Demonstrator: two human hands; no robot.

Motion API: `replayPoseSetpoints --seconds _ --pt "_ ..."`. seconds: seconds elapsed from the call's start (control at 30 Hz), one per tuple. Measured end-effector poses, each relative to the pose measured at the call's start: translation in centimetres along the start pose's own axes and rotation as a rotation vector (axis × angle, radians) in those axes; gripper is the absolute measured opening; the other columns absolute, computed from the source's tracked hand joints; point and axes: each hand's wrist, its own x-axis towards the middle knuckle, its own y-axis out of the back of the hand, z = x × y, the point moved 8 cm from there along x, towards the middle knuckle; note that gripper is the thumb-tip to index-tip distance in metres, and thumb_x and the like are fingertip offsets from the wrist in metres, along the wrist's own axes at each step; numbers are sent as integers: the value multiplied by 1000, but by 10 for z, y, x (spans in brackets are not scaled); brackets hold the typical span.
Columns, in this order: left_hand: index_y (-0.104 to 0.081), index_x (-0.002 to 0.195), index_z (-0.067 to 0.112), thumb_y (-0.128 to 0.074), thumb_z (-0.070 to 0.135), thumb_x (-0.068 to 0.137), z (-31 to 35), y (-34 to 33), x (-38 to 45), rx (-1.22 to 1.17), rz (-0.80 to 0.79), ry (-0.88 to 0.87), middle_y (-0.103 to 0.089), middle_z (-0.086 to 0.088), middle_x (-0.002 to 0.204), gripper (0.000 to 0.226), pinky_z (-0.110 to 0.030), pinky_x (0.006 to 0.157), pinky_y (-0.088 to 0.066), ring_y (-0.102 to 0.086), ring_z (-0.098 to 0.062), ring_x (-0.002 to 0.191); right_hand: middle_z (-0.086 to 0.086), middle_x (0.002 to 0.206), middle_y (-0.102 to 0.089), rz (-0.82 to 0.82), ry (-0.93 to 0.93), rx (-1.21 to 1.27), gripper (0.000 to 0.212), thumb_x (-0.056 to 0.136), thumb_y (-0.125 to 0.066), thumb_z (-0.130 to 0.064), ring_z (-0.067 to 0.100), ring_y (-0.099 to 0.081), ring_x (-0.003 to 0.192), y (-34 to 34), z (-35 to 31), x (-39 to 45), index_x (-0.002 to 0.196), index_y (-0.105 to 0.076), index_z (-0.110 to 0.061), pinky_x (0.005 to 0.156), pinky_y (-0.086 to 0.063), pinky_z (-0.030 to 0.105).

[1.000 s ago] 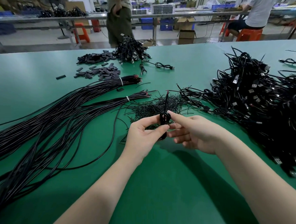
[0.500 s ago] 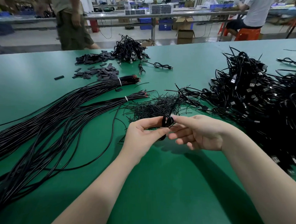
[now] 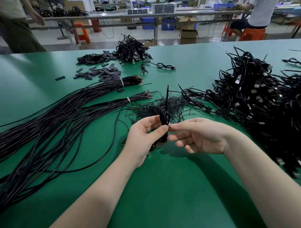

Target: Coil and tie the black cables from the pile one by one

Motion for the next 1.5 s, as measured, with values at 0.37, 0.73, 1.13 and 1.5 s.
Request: replayPoseSetpoints --seconds 0.37,0.73,1.13,1.5 --pt "-75 91 22 -69 -6 81 1 -2 0 15 -14 -11 -74 3 89 30 -21 63 -54 -69 -9 77 1 78 -73 63 -60 36 32 60 -76 -44 7 -61 54 5 6 1 75 -75 -16 41 -43 17" --pt "-79 83 20 -75 10 67 -3 1 1 -100 -31 52 -75 -3 87 20 -27 67 -58 -70 -17 78 3 62 -67 37 72 166 6 66 -74 -18 5 -61 49 -10 0 6 65 -74 -13 44 -48 12" --pt "-73 91 12 -72 18 72 -5 6 0 -211 31 242 -70 -3 76 20 -24 54 -54 -63 -12 55 12 82 -67 654 1351 -1475 11 78 -64 7 30 -65 74 -53 -50 -36 83 -71 0 65 -55 34" --pt "-80 81 23 -72 9 66 2 6 1 -193 75 37 -76 0 87 22 -22 73 -55 -71 -12 81 -5 66 -69 424 287 -67 27 73 -77 -43 6 -58 55 2 -11 7 70 -69 -17 48 -45 18"
